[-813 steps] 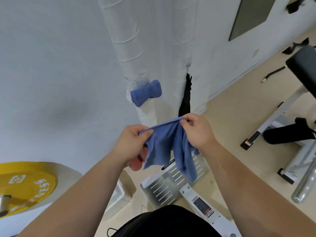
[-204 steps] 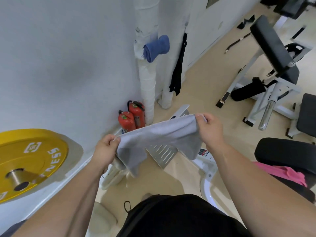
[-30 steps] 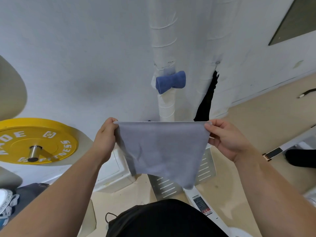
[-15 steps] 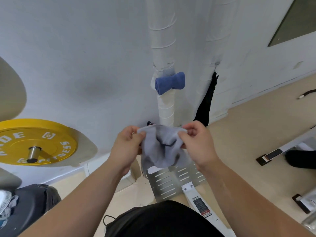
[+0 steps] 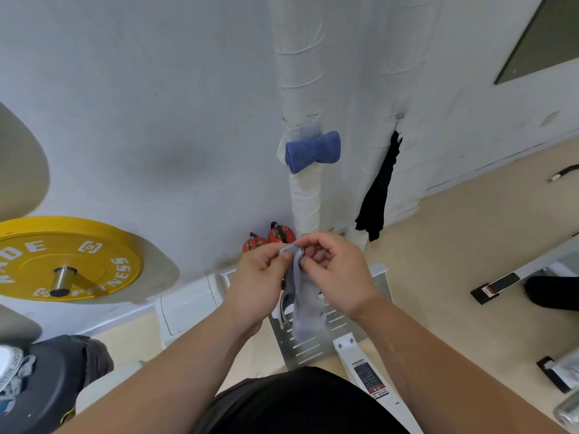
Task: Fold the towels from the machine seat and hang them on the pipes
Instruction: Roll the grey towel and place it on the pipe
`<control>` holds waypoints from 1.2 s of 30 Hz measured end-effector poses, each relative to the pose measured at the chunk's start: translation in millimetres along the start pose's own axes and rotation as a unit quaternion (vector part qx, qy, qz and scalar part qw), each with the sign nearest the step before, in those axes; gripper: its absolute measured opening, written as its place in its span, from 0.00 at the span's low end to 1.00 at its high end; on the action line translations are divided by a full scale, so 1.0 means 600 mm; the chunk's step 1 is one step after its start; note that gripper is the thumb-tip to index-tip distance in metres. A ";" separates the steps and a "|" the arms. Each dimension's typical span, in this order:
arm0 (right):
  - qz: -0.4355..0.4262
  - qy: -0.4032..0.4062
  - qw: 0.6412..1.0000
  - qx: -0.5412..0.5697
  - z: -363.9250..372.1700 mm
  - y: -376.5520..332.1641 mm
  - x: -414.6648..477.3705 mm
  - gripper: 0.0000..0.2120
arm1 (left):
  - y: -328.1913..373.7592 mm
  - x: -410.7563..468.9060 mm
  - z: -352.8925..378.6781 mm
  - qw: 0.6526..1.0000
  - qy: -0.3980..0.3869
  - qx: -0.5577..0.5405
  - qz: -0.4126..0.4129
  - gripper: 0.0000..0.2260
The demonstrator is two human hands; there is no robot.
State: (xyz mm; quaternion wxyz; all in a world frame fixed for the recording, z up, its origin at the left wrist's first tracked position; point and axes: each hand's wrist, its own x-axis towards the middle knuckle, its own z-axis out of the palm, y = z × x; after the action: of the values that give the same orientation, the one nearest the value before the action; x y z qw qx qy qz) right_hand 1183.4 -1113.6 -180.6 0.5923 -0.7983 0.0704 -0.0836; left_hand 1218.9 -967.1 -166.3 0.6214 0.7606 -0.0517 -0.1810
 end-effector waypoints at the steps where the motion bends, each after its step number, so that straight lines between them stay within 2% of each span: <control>1: -0.021 0.003 0.999 -0.045 -0.002 0.004 0.003 0.13 | -0.001 0.000 0.000 1.000 -0.006 -0.001 -0.003 0.13; 4: -0.078 0.012 0.990 -0.118 -0.010 0.012 0.012 0.06 | -0.006 0.003 -0.003 1.000 -0.019 -0.003 -0.016 0.13; 6: -0.122 0.004 0.980 -0.156 -0.016 0.019 0.018 0.05 | -0.011 0.013 -0.012 1.000 -0.017 0.012 -0.014 0.14; 10: -0.146 -0.088 0.967 -0.189 -0.025 0.020 0.025 0.03 | -0.020 0.043 -0.037 0.997 -0.017 0.080 -0.002 0.13; 12: -0.157 -0.111 0.962 -0.192 -0.022 0.019 0.030 0.03 | -0.017 0.048 -0.040 0.994 -0.052 0.091 0.000 0.13; 15: -0.184 -0.093 0.957 -0.202 -0.018 0.019 0.041 0.02 | -0.008 0.046 -0.039 0.989 -0.126 0.078 -0.003 0.12; 21: -0.204 -0.050 0.952 -0.222 -0.025 0.009 0.046 0.06 | 0.004 0.048 -0.050 0.985 -0.170 0.008 -0.033 0.14; 25: -0.190 -0.024 0.956 -0.223 -0.025 0.007 0.050 0.09 | 0.005 0.045 -0.047 0.986 -0.164 -0.012 -0.005 0.17; 29: -0.195 -0.025 0.954 -0.227 -0.031 0.016 0.055 0.07 | 0.004 0.045 -0.044 0.990 -0.140 -0.003 0.005 0.12; 33: -0.207 -0.047 0.935 -0.284 -0.053 0.047 0.066 0.11 | 0.011 0.053 -0.057 0.995 -0.099 0.027 0.013 0.10; 36: -0.188 -0.080 0.911 -0.359 -0.074 0.074 0.079 0.10 | 0.021 0.065 -0.074 0.994 -0.073 0.068 0.039 0.11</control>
State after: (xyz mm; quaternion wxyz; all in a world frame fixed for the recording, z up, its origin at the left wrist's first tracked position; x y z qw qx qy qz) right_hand 1219.3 -1177.7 -208.1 0.2428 -0.9595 -0.1037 -0.0984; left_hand 1272.0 -940.4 -155.1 0.5697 0.7831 -0.1384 -0.2075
